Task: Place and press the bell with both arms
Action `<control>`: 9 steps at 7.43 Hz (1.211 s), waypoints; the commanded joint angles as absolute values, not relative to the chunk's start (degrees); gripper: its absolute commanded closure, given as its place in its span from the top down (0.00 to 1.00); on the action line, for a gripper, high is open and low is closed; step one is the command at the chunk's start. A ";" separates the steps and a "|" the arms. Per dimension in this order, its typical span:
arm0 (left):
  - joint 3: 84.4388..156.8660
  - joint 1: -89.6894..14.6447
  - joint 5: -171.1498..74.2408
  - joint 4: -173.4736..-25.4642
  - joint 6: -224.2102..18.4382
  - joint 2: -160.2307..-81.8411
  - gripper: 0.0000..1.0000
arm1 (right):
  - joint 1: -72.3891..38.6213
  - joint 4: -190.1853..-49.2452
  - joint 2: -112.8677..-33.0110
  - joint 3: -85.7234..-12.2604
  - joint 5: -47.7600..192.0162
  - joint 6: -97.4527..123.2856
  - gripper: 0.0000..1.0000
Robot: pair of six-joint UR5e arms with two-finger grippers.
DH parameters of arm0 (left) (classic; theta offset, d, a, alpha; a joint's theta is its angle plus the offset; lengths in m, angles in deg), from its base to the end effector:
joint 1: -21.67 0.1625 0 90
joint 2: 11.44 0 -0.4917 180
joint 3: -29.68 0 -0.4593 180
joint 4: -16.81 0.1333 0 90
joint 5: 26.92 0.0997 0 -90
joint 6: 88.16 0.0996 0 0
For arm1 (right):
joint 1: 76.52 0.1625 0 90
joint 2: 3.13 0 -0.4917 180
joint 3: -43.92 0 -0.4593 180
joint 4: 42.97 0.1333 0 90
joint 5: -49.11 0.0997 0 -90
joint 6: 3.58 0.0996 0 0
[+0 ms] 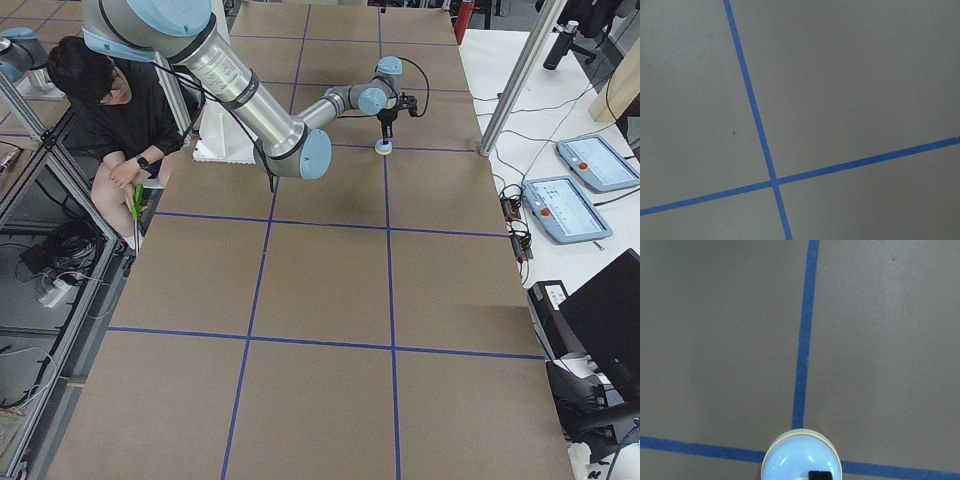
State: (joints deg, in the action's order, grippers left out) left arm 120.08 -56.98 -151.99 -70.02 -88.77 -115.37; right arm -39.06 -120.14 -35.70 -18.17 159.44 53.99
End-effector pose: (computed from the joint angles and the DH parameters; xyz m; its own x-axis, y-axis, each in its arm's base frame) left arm 0.0586 -0.6787 0.5867 0.7826 0.2599 -0.5657 -0.1848 0.9647 0.1875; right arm -0.6946 -0.6565 0.2027 0.7014 -0.0961 0.7063 -0.0100 0.9894 0.1445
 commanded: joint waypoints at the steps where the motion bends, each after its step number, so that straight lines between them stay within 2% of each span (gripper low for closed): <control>1: 120.03 -56.90 -151.99 -70.03 -88.77 -115.33 1.00 | -39.25 -120.14 -35.74 -18.14 159.41 53.98 0.00; 3: 120.03 -56.99 -151.99 -70.03 -88.77 -115.33 1.00 | -38.55 -120.14 -35.30 -18.40 159.41 53.98 0.00; 5: 120.03 -56.99 -151.99 -70.03 -88.68 -115.33 1.00 | -35.31 -121.01 -35.03 -22.07 162.81 54.68 0.00; 6: 120.12 -57.16 -151.99 -70.11 -88.60 -115.33 1.00 | -34.42 -123.36 -37.99 -26.79 164.58 54.60 0.89; 7: 120.04 -57.34 -151.99 -70.03 -86.25 -114.89 1.00 | -33.20 -125.91 -45.51 -37.28 165.20 54.08 0.99; 8: 119.77 -58.47 -151.99 -70.03 -82.57 -113.93 1.00 | -31.45 -131.07 -54.11 -48.52 166.17 52.68 0.99; 9: 119.77 -60.14 -151.99 -69.94 -79.75 -112.88 1.00 | -27.51 -137.04 -59.85 -56.29 167.66 45.79 0.99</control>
